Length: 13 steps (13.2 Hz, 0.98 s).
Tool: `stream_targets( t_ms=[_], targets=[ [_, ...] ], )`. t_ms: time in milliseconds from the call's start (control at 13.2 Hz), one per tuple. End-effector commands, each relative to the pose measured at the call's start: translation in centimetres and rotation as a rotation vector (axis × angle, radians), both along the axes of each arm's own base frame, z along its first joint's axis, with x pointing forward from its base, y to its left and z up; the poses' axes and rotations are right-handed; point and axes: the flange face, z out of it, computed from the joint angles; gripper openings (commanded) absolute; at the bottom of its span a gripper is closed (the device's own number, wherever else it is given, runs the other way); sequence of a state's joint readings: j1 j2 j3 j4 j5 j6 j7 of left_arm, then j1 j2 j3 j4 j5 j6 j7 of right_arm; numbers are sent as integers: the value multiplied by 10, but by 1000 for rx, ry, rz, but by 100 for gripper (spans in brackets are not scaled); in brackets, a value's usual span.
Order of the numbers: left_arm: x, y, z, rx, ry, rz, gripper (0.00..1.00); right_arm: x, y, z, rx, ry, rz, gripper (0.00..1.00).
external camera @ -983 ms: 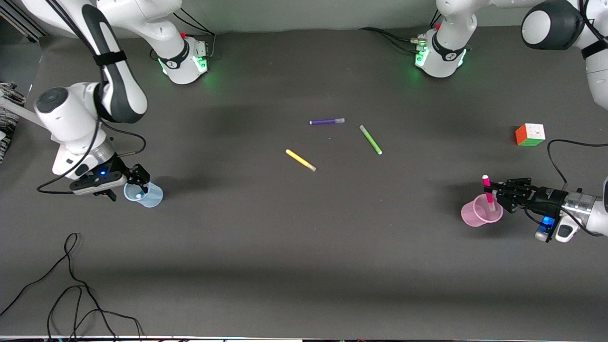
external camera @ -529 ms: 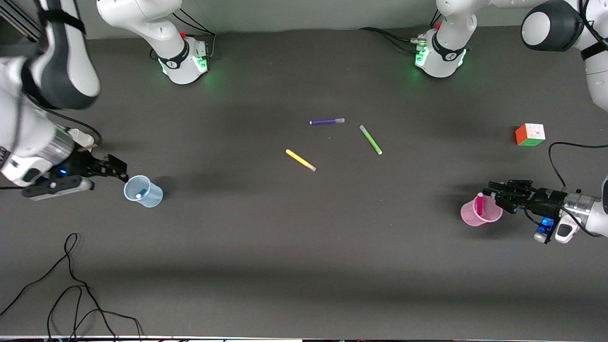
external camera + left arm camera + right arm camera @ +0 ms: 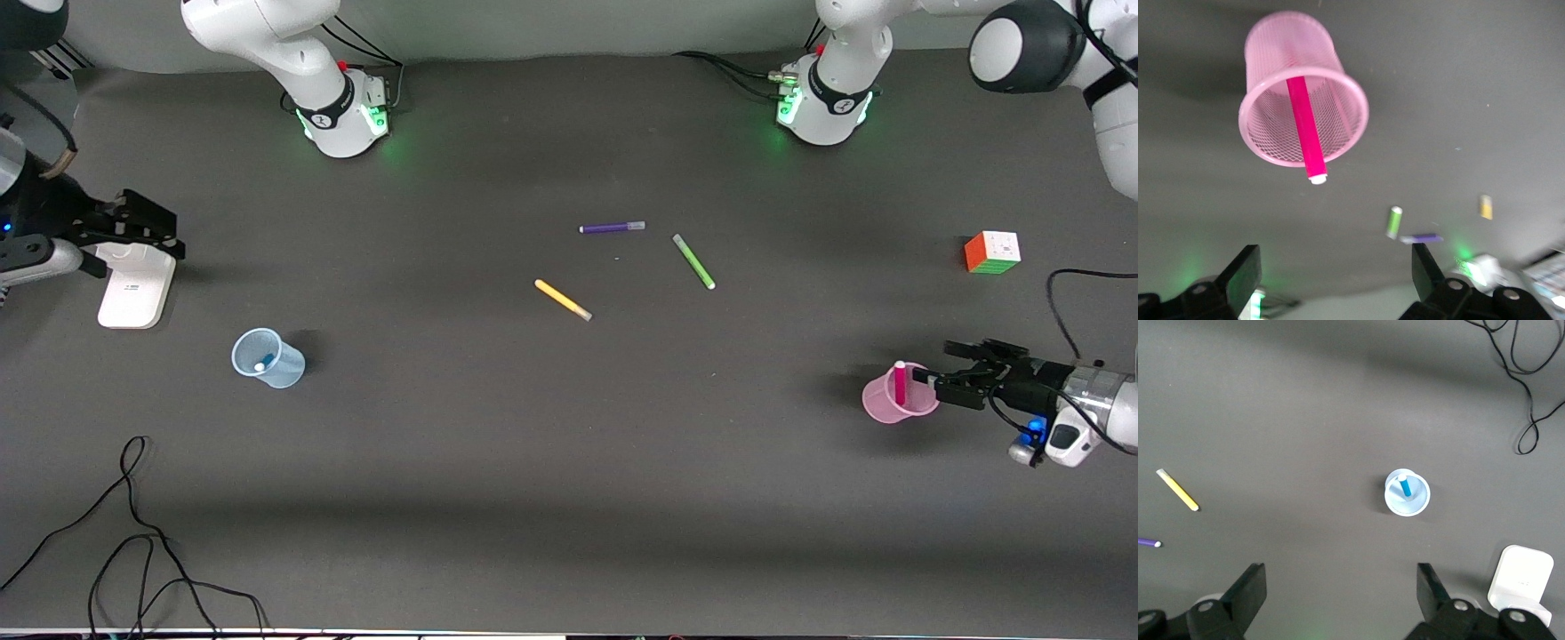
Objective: Place pink and blue markers in matching cups
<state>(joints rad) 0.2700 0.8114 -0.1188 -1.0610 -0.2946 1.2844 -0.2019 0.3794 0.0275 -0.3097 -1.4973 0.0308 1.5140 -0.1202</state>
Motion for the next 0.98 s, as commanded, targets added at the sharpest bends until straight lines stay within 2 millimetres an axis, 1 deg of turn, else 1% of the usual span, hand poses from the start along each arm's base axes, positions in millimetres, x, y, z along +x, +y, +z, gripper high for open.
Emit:
stream_targets(
  t_ms=[0, 76, 151, 227, 303, 378, 454, 529, 605, 681, 756, 832, 908],
  targets=[
    [-7, -47, 89, 157, -123, -171, 100, 4, 13, -3, -24, 12, -17, 100],
    [-17, -59, 117, 219, -156, -219, 100, 3, 13, -2, -24, 9, -19, 100],
    [-29, -81, 143, 288, -190, -277, 100, 2, 13, 2, -12, -5, -20, 100],
    [-45, -98, 164, 349, -214, -320, 100, 6, 0, 4, 14, -27, -47, 100],
    [-63, -102, 183, 366, -244, -325, 100, 9, -10, 8, 55, -47, -71, 100],
    [-87, -104, 197, 387, -278, -323, 100, 11, -14, 9, 64, -56, -78, 100],
    [-113, -104, 209, 406, -328, -318, 100, 10, -9, 11, 57, -60, -68, 100],
    [-132, -103, 217, 421, -381, -310, 100, 10, 1, 14, 29, -70, -45, 100],
    [-140, -102, 223, 428, -421, -308, 100, 8, 10, 18, -34, -83, -18, 100],
    [-140, -101, 226, 427, -432, -309, 100, 9, 10, 20, -81, -92, -9, 100],
    [-134, -96, 229, 426, -447, -295, 100, 8, 13, 22, -90, -94, 7, 100],
    [-125, -88, 227, 417, -447, -274, 100, 6, 13, 21, -78, -86, -8, 100],
    [-115, -82, 232, 420, -449, -263, 100, 6, 13, 21, -72, -83, -9, 100]
  ],
)
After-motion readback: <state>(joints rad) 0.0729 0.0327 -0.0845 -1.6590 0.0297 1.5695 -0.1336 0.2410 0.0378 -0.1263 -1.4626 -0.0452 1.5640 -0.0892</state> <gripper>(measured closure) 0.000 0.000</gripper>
